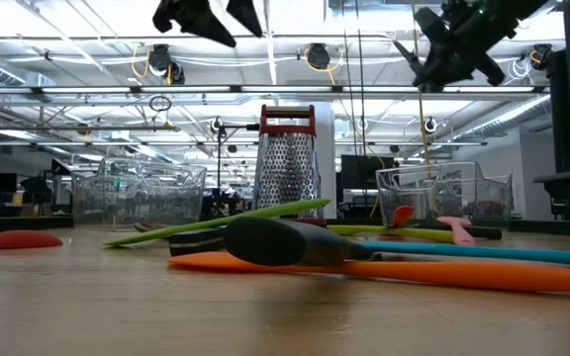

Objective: Pick & Place Kitchen Items
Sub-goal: Put the bottom black kitchen knife into the top right transparent bin

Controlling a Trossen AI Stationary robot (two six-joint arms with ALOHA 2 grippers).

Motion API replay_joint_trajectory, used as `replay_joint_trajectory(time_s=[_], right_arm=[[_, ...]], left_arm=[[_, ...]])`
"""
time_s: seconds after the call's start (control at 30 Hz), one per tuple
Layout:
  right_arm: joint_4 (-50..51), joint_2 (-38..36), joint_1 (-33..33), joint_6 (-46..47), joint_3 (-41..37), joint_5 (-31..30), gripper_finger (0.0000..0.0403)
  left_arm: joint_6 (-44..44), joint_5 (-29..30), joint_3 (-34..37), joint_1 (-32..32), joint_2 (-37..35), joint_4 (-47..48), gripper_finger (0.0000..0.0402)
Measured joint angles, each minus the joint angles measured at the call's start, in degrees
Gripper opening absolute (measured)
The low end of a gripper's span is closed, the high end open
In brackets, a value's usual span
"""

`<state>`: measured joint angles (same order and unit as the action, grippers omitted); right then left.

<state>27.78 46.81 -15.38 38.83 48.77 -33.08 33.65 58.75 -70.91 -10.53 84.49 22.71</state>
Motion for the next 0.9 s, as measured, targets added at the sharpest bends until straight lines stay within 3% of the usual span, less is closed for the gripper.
replay_joint_trajectory(time_s=[0.33,0.5,0.73,0.9], right_arm=[[9.02,1.24,-0.81,14.96,0.00,1.25,0.0062],[11.68,3.08,-0.83,20.68,0.00,2.40,0.0062],[18.12,6.46,-2.31,21.28,0.00,7.07,0.0062],[20.70,7.86,-6.33,15.41,0.00,9.37,0.0062]], left_arm=[[-5.91,-5.05,0.00,7.98,0.00,4.72,0.0241],[-10.10,-11.74,0.00,13.44,0.00,5.63,0.0241],[-15.48,-20.92,0.00,20.10,0.02,5.70,0.0241],[-19.25,-26.38,0.02,23.39,0.02,4.41,0.0241]])
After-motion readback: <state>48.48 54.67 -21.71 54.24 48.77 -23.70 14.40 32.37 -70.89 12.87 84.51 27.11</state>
